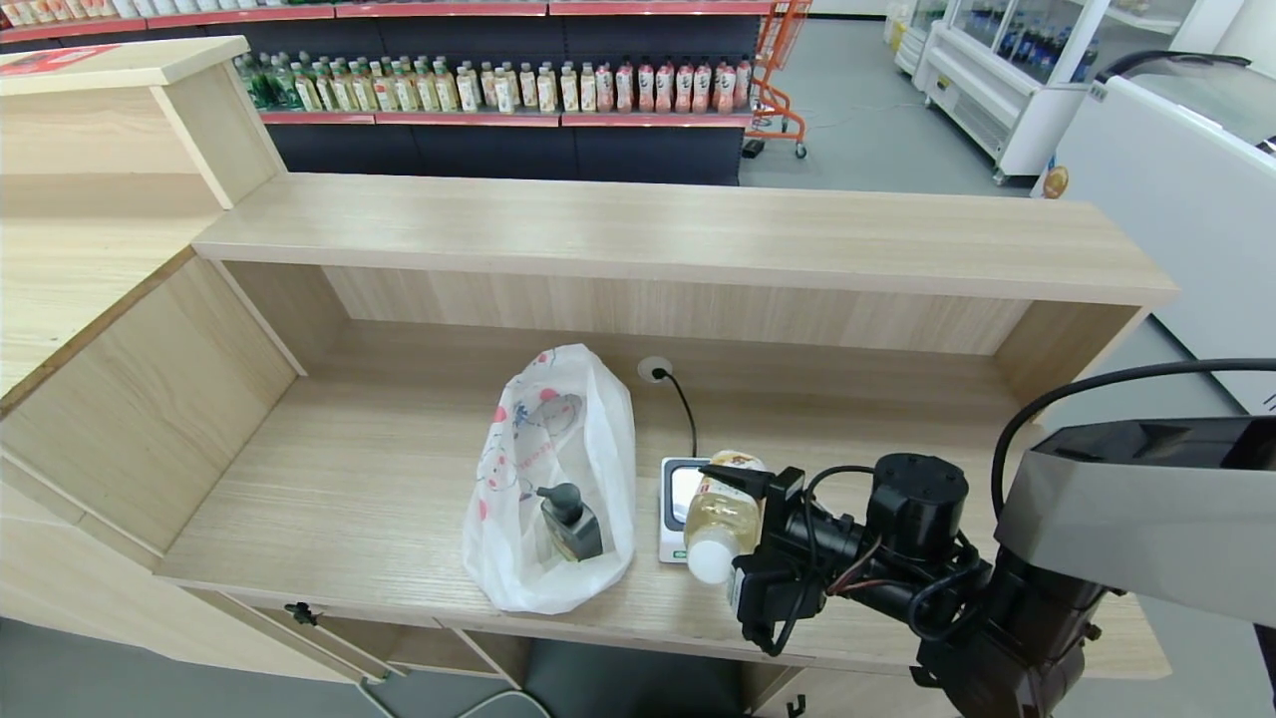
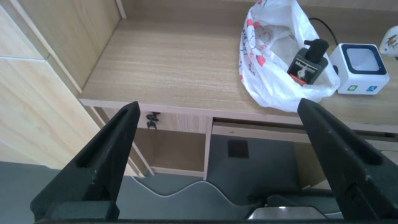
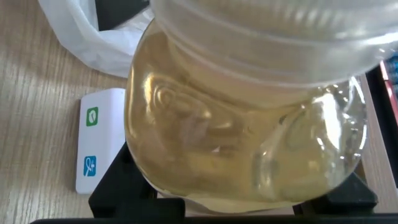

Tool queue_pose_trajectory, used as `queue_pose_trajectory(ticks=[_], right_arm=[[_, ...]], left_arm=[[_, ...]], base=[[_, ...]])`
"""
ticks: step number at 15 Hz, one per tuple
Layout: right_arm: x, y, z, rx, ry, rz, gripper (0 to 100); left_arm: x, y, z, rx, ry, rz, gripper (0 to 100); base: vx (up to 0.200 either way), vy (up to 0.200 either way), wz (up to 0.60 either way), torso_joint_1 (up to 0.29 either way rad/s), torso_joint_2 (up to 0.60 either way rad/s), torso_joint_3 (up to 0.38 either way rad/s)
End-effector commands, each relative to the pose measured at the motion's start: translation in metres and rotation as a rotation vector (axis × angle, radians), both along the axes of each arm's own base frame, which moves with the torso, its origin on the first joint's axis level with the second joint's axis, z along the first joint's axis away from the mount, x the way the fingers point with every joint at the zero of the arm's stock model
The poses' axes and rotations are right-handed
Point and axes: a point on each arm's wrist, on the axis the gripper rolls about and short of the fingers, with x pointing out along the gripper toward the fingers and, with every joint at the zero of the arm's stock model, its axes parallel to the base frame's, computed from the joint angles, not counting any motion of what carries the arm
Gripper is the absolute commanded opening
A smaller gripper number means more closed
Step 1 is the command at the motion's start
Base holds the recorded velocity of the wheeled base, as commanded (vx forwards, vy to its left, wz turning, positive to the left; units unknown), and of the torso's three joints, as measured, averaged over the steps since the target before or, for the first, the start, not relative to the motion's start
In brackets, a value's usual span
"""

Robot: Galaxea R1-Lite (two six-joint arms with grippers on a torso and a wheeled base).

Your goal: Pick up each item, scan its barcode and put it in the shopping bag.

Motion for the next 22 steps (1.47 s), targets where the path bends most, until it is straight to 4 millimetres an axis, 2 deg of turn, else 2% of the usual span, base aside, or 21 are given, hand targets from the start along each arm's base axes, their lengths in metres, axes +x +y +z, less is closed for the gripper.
queue_pose_trajectory(ticks=[1, 13, 16, 22], right_arm=[[0.0024, 0.0028, -0.0012, 0.001, -0.008, 0.004, 0], [0.0066, -0.0012, -0.0051, -0.011, -0.008, -0.045, 0], [0.0069, -0.0017, -0.0051, -0.008, -0.004, -0.045, 0], [0.0073, -0.0032, -0.0072, -0.003, 0.014, -0.046, 0]], left_arm=[[0.0000, 0.0000, 0.0000, 0.000, -0.001, -0.001, 100], [0.0001, 0.0000, 0.0001, 0.000, 0.001, -0.001, 100], [0.0000, 0.0000, 0.0000, 0.000, -0.001, -0.001, 100], [0.0000, 0.0000, 0.0000, 0.000, -0.001, 0.001, 100]], base=[[0.000, 0.000, 0.00, 0.000, 0.00, 0.000], [0.000, 0.000, 0.00, 0.000, 0.00, 0.000], [0.200, 0.000, 0.00, -0.004, 0.00, 0.002], [0.000, 0.000, 0.00, 0.000, 0.00, 0.000]])
